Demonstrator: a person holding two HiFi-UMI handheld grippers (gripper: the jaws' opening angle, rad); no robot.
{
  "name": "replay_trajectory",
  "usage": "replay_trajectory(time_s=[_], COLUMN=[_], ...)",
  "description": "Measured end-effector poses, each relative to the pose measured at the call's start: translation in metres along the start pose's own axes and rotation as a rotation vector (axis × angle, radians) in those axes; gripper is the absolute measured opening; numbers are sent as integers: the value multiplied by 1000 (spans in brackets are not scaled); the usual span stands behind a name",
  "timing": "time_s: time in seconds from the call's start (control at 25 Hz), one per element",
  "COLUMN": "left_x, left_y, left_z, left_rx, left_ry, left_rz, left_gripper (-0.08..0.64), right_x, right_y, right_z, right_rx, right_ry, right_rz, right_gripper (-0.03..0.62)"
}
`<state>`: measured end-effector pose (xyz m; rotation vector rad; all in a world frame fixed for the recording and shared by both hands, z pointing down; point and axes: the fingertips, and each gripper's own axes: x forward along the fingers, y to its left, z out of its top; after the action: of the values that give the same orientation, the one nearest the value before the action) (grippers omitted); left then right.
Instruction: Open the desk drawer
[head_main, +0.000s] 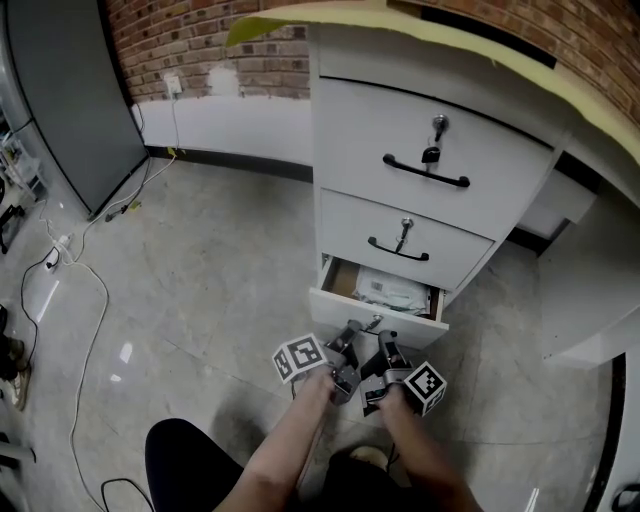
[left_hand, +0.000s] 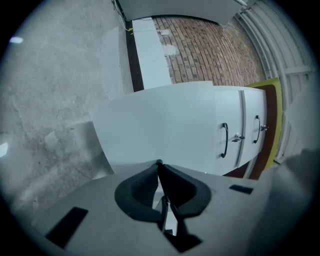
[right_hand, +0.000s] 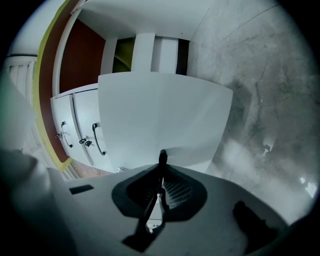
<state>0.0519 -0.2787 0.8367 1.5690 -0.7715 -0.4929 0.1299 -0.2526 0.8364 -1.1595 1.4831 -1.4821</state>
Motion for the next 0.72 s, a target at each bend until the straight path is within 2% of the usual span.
replay_trajectory(time_s=[0.72], left_x=[-48], left_y=[15], left_z=[-32], left_rx=[19], left_ry=[36], left_rz=[82], left_gripper=[40], right_x=[-46], right_y=[-17], right_z=[-33], right_rx=[-2], right_ry=[16], right_rz=[-39], right_gripper=[34])
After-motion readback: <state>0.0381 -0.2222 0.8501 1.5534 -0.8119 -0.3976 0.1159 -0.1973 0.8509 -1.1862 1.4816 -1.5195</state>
